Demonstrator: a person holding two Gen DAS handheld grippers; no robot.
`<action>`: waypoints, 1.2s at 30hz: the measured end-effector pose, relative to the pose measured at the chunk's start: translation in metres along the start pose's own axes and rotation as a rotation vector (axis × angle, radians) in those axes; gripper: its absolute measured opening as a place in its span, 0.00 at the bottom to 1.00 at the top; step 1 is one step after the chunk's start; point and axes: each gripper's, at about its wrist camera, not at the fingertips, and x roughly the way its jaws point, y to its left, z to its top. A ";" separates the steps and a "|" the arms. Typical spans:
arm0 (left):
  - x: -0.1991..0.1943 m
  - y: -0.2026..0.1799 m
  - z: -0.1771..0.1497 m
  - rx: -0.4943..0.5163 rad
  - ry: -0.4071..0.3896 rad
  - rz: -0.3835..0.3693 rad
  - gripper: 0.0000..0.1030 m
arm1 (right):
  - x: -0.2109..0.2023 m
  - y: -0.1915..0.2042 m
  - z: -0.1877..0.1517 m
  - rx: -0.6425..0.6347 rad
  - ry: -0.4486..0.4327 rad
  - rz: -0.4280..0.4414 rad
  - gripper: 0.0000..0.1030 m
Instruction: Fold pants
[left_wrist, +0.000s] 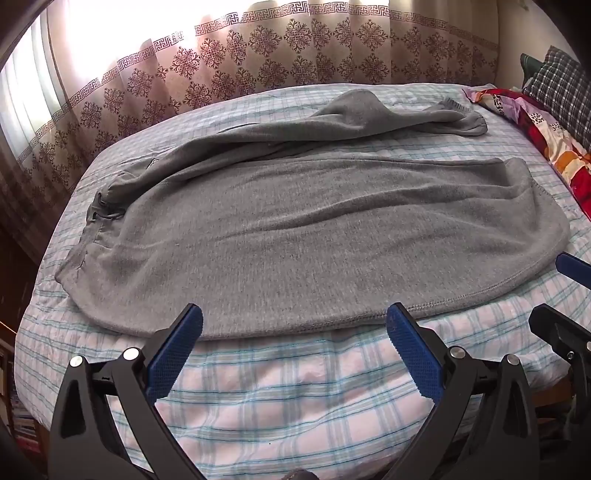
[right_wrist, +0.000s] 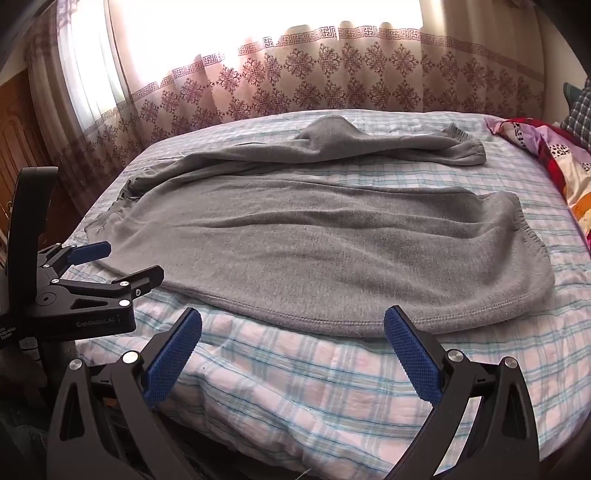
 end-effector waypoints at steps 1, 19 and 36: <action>0.000 0.001 0.000 -0.003 0.002 0.000 0.98 | 0.000 -0.001 0.000 0.004 0.002 -0.002 0.95; 0.007 0.004 -0.004 -0.008 0.014 -0.001 0.98 | 0.003 -0.002 -0.003 0.011 0.006 -0.004 0.95; 0.015 -0.002 0.010 0.031 0.019 -0.006 0.97 | -0.019 -0.116 0.008 0.288 0.011 -0.127 0.95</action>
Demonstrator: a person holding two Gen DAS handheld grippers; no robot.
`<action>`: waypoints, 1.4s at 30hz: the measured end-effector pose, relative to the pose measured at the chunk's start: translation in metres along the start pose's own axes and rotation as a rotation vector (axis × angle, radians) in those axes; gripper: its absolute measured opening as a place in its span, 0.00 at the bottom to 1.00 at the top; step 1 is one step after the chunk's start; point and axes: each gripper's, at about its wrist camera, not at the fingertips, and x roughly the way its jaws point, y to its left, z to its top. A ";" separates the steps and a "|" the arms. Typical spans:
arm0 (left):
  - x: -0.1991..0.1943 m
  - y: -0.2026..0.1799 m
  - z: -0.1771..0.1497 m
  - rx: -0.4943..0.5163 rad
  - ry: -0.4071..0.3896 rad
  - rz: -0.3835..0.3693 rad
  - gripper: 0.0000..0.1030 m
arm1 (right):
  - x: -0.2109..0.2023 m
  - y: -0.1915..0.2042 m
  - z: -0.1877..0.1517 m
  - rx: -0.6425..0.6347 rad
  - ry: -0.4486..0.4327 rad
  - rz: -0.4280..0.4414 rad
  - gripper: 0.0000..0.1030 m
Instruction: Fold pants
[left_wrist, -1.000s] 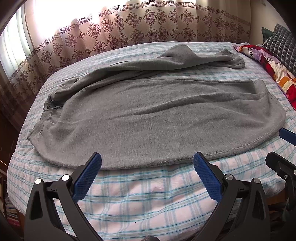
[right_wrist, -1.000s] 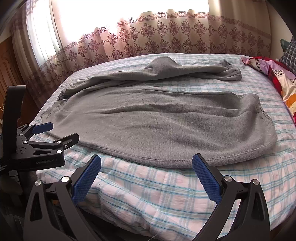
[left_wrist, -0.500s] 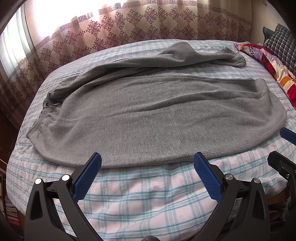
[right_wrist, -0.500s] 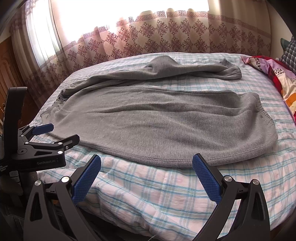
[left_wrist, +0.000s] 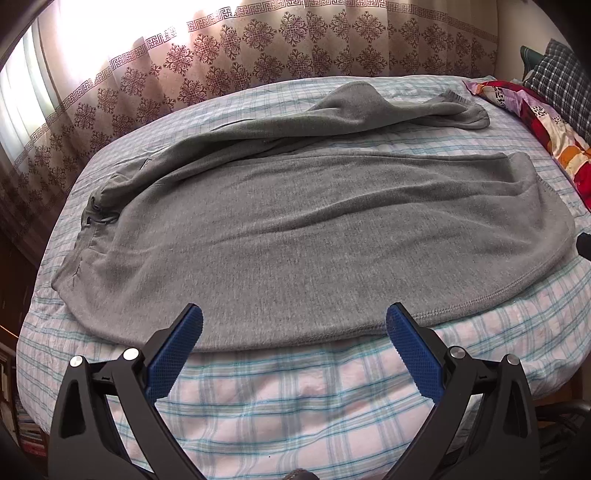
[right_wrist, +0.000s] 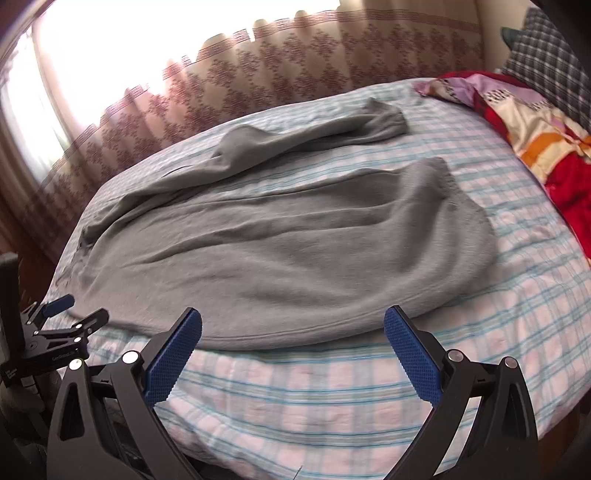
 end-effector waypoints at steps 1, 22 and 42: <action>0.001 -0.002 0.003 0.006 -0.003 -0.004 0.97 | -0.001 -0.014 0.002 0.036 -0.001 -0.014 0.95; 0.050 -0.040 0.035 0.057 0.049 -0.041 0.97 | 0.053 -0.111 0.028 0.296 0.086 0.071 0.70; 0.101 -0.034 0.044 0.027 0.130 -0.050 0.97 | 0.010 -0.149 0.049 0.418 -0.078 -0.049 0.05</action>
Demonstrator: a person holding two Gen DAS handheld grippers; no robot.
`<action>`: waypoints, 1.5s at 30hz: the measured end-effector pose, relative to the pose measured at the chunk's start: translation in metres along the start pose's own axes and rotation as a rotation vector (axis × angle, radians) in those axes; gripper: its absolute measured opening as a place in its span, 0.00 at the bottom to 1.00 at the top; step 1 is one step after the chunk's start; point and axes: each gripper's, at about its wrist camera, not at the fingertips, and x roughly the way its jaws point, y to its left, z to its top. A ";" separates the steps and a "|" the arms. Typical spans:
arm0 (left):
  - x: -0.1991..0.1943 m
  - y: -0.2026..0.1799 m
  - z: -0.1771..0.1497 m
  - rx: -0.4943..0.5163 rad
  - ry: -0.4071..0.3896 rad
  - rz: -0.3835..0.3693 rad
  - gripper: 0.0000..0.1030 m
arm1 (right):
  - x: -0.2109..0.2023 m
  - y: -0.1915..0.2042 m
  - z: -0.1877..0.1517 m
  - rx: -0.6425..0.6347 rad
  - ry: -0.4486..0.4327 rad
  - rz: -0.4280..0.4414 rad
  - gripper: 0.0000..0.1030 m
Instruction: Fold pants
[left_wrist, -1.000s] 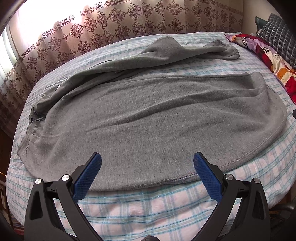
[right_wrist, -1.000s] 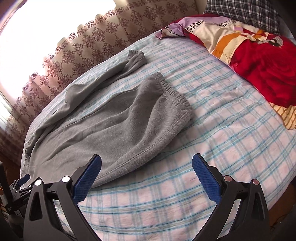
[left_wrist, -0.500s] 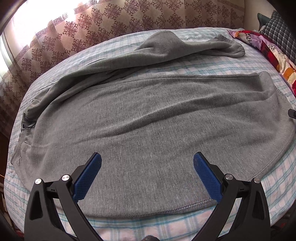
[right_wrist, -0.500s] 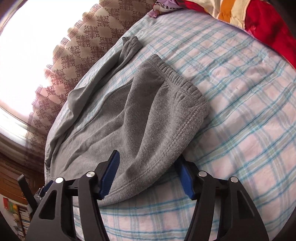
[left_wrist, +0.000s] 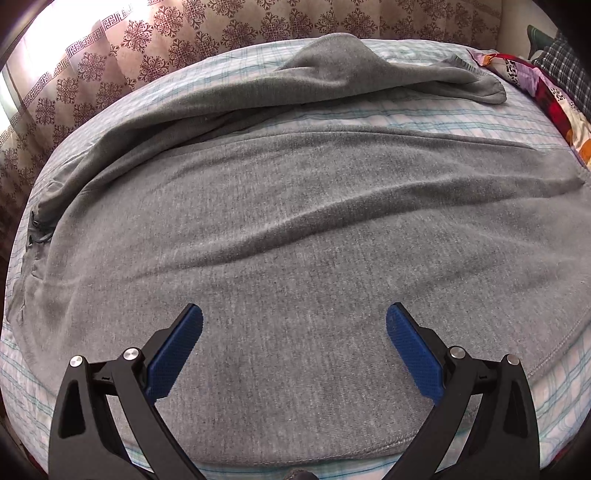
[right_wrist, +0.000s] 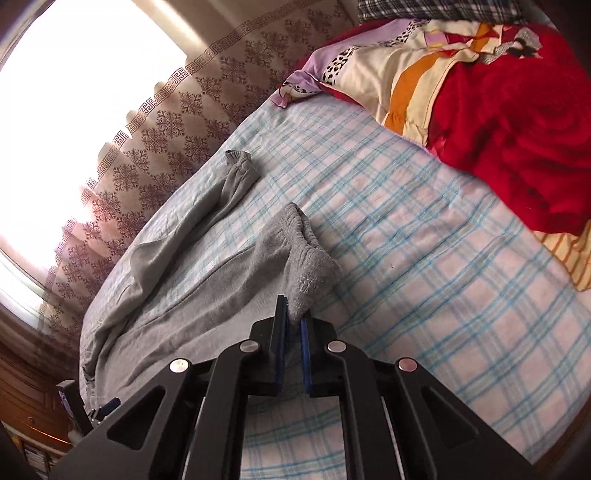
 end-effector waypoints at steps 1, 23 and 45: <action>0.001 0.001 0.000 -0.003 0.002 -0.005 0.97 | 0.000 -0.005 -0.004 0.016 0.008 -0.023 0.05; -0.017 0.073 -0.008 -0.094 -0.053 0.046 0.97 | 0.018 0.109 -0.062 -0.450 -0.027 -0.164 0.57; 0.015 0.191 -0.053 -0.288 0.079 0.061 0.98 | 0.082 0.166 -0.138 -0.647 0.245 -0.144 0.62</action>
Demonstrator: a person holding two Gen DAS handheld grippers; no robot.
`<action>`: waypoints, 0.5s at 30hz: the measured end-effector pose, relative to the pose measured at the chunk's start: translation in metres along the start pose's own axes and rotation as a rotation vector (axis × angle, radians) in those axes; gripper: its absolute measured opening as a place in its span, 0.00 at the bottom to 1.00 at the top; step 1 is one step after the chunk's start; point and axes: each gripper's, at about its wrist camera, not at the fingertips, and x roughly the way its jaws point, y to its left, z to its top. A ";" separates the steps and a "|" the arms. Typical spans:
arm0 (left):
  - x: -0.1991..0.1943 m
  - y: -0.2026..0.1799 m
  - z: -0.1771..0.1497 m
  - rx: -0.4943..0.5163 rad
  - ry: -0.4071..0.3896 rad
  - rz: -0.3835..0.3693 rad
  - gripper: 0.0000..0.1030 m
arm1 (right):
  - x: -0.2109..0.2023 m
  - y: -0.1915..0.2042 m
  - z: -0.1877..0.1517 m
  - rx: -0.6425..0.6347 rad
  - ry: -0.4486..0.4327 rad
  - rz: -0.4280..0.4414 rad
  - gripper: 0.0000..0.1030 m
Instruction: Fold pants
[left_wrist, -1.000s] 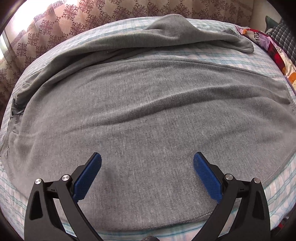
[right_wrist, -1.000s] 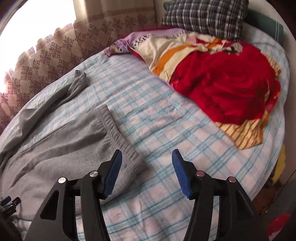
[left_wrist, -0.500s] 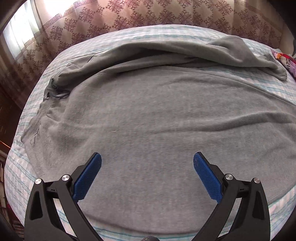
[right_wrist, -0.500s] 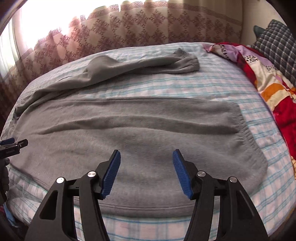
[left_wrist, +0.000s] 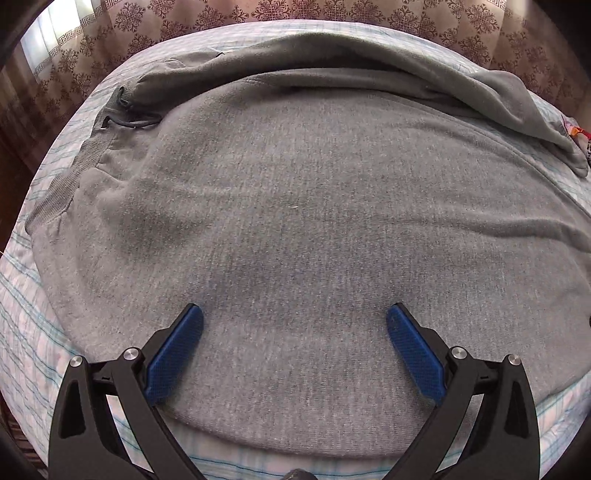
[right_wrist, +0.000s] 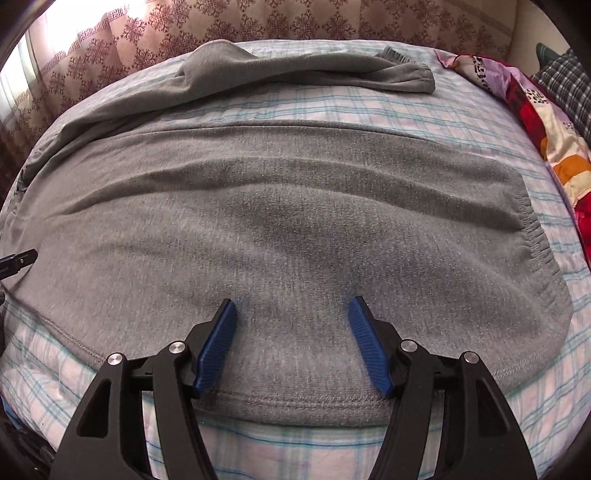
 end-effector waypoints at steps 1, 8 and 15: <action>-0.002 0.001 0.002 -0.005 -0.004 0.001 0.98 | 0.000 -0.001 0.003 -0.001 0.006 0.001 0.62; -0.016 0.015 0.044 -0.028 -0.069 0.031 0.98 | -0.006 -0.001 0.025 0.017 -0.003 0.014 0.62; -0.017 0.032 0.101 -0.069 -0.107 0.077 0.98 | 0.001 0.002 0.055 0.015 -0.015 0.023 0.62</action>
